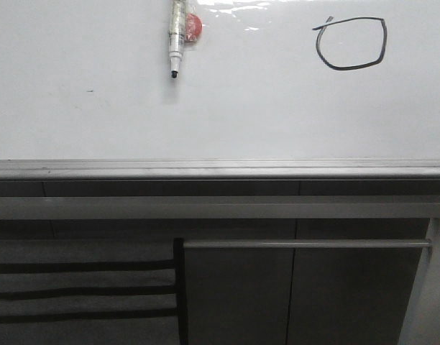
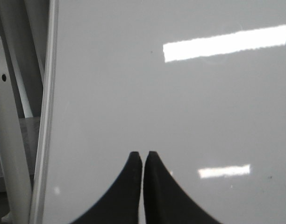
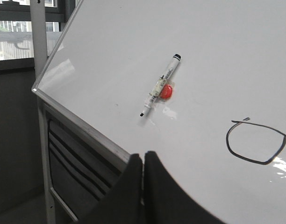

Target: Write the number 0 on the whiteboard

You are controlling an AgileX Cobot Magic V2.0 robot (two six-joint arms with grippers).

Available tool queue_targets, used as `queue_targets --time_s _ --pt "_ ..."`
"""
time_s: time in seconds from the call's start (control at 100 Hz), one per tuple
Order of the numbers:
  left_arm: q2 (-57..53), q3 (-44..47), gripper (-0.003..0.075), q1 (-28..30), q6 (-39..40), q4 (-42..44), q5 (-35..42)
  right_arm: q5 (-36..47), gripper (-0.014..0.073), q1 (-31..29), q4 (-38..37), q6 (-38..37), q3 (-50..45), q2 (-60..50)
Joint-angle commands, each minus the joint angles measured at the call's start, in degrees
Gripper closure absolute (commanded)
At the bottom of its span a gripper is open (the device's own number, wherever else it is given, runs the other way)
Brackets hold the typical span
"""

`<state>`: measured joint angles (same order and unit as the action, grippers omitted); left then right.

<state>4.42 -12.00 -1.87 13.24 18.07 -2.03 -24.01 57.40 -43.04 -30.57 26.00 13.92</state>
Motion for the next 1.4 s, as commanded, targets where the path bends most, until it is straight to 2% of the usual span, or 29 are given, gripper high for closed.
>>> queue_targets --time_s 0.0,0.18,0.26,0.39,0.52,0.72,1.39 --pt "0.7 2.3 0.0740 2.9 -0.2 -6.7 12.3 3.5 0.0641 -0.4 -2.0 0.0 1.5 0.9" --pt "0.7 6.2 0.0740 3.4 -0.2 -8.5 14.2 3.5 0.0641 -0.4 -2.0 0.0 1.5 0.9" --pt "0.5 8.4 0.0740 3.1 -1.2 -12.1 13.1 3.5 0.0641 -0.4 -2.0 0.0 1.5 0.9" --pt "-2.7 11.6 0.0740 2.9 -3.6 -18.1 4.5 3.5 0.0641 -0.4 -2.0 0.0 1.5 0.9" --pt "-6.4 14.1 0.0740 2.9 -3.6 -19.3 -1.8 3.5 0.0641 -0.4 -2.0 0.0 1.5 0.9" --pt "-6.2 14.0 0.0740 2.9 -3.8 -18.1 -16.4 3.4 0.0641 -0.4 -2.0 0.0 1.5 0.9" --pt "-6.2 14.0 0.0740 2.9 -3.9 -17.6 -16.1 3.3 0.0641 -0.4 -2.0 0.0 1.5 0.9"
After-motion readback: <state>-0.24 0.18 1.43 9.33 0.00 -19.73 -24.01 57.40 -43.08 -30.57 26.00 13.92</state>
